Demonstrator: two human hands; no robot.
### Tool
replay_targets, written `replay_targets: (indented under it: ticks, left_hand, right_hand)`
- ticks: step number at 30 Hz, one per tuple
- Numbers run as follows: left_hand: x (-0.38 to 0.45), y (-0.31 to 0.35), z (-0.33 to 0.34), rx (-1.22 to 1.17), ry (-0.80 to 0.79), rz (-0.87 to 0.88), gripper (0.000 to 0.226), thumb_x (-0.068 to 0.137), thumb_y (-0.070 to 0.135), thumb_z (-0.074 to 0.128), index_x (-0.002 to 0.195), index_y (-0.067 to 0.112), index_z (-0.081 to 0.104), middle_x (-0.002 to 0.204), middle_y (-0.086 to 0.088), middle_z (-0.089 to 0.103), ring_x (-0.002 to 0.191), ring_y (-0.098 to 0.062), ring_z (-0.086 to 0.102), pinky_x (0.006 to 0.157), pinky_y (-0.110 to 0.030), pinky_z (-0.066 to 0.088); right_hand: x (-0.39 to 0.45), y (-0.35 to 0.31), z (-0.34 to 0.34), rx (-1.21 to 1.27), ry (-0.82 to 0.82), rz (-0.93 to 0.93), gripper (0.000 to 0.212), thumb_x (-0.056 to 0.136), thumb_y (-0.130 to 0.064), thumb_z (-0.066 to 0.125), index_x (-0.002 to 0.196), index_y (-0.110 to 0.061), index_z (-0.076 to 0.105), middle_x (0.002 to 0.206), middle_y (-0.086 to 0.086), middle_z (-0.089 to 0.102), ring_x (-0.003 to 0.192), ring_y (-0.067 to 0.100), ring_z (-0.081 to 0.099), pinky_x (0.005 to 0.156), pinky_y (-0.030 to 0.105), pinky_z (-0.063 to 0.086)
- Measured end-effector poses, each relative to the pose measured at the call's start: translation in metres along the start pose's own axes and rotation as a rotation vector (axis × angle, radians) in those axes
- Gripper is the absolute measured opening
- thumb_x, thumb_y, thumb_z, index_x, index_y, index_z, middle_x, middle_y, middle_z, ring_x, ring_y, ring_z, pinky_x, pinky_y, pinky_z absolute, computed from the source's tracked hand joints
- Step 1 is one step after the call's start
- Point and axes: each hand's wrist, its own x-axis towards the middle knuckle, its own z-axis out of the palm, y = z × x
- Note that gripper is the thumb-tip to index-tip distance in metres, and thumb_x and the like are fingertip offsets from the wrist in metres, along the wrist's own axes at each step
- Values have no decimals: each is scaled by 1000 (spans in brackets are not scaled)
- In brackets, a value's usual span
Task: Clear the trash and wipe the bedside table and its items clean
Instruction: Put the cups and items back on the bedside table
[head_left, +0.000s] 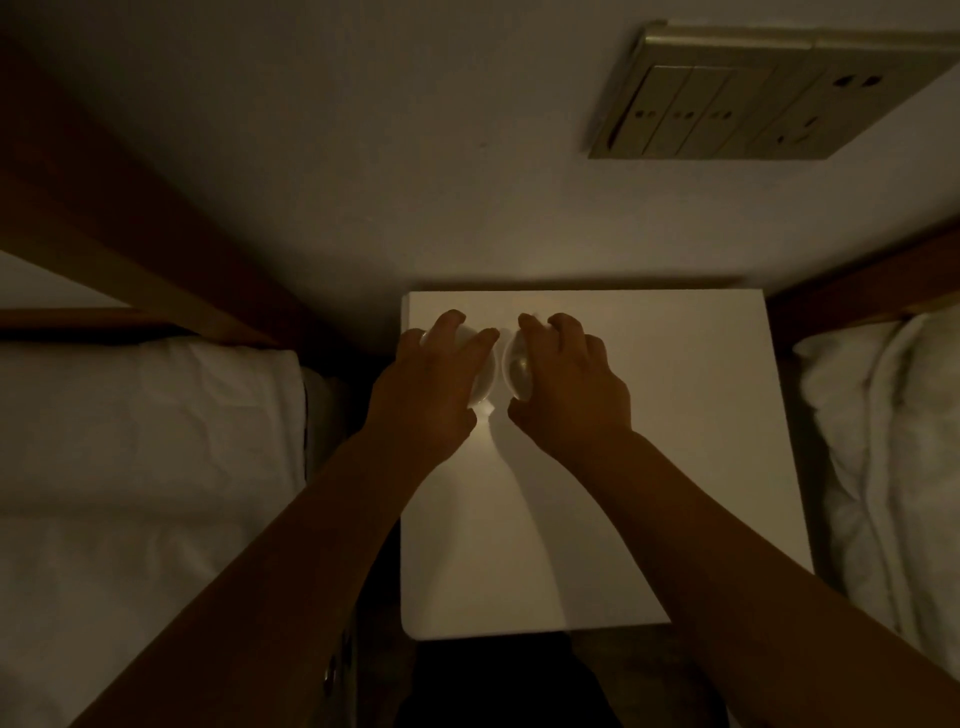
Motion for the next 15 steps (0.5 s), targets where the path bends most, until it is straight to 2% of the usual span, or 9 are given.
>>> replay_targets:
  ticks: [3,6,9,12,15]
  left_hand:
    - [0,1,1,27,-26,12,97,76,34,78,150,34,15,158,-7,6,139,-38,21,103,-49,43]
    - [-3,-2,-1,55,-13,-6,110,71,52,76,152,31,6,159,-14,-6,144,-42,6,109,-56,34]
    - [-9,-5,-2,23,75,-9,110,67,61,73,152,27,13,159,-16,-2,143,-44,10,107,-59,34]
    - [-18,-5,-3,-62,165,-70,97,74,65,62,151,23,20,159,-18,8,143,-42,16,105,-58,36]
    - [-31,-6,-6,-109,207,-159,88,80,65,51,151,23,21,158,-17,14,143,-38,18,106,-57,35]
  right_hand:
    - [-1,2,-1,4,-28,-10,97,66,-35,81,142,-30,21,146,6,29,125,32,40,78,42,50]
    - [-1,6,-5,30,-115,-11,106,67,-40,81,146,-35,10,158,6,6,140,36,20,93,51,46]
    - [-2,11,-11,44,-146,-30,103,70,-40,73,148,-36,6,160,3,-5,145,36,6,106,56,32]
    - [-6,12,-19,85,-122,-45,91,73,-42,61,149,-35,12,161,2,-1,146,34,5,109,55,27]
    - [-9,4,-26,79,-97,-77,86,74,-47,57,148,-34,16,161,4,4,146,34,6,112,56,25]
